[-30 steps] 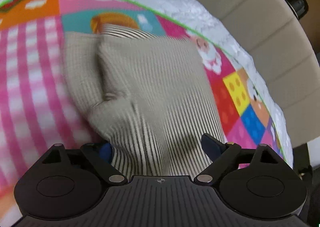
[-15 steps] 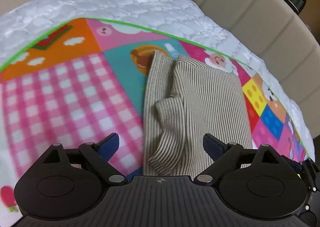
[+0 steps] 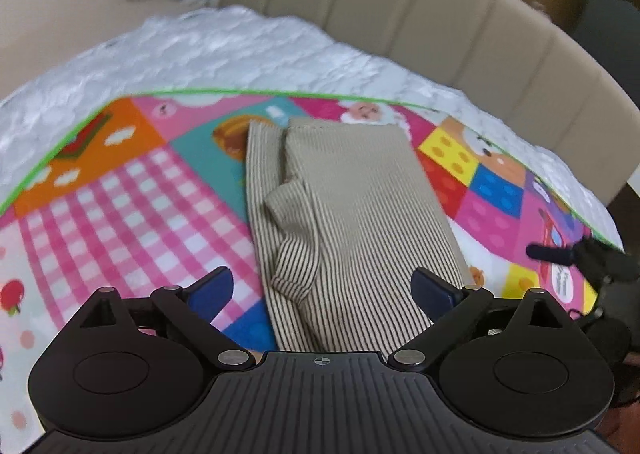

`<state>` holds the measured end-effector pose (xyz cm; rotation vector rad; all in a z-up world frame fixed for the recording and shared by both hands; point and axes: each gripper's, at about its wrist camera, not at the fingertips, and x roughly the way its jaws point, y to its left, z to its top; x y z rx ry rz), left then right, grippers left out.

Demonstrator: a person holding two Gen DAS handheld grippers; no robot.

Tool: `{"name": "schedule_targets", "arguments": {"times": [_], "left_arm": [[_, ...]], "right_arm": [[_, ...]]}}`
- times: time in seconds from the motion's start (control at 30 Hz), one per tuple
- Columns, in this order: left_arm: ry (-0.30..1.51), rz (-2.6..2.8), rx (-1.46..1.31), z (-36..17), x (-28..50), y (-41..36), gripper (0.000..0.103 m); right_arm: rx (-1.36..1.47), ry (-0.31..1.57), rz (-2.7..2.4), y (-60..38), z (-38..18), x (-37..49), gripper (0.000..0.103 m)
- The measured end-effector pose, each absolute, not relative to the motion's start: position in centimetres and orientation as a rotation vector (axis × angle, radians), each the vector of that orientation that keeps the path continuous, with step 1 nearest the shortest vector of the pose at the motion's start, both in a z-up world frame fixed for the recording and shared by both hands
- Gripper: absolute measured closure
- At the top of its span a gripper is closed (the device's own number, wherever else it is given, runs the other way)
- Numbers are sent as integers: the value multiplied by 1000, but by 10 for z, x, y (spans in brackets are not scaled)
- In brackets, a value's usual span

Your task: Fold clothes

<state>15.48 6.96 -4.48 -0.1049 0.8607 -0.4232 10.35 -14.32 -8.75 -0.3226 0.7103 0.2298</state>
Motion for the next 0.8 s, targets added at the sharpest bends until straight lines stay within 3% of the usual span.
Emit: {"name": "schedule_targets", "arguments": {"times": [0.17, 0.3, 0.67, 0.8], "left_arm": [[881, -436, -127, -55, 156, 71, 4], [888, -396, -178, -56, 160, 86, 2], [909, -365, -255, -58, 163, 100, 0], [900, -370, -226, -58, 159, 95, 0]], "right_arm": [[-460, 826, 204, -142, -120, 113, 25], [-387, 842, 188, -153, -113, 117, 23], [-264, 728, 165, -148, -67, 117, 22], [-317, 740, 221, -133, -74, 121, 22]]}}
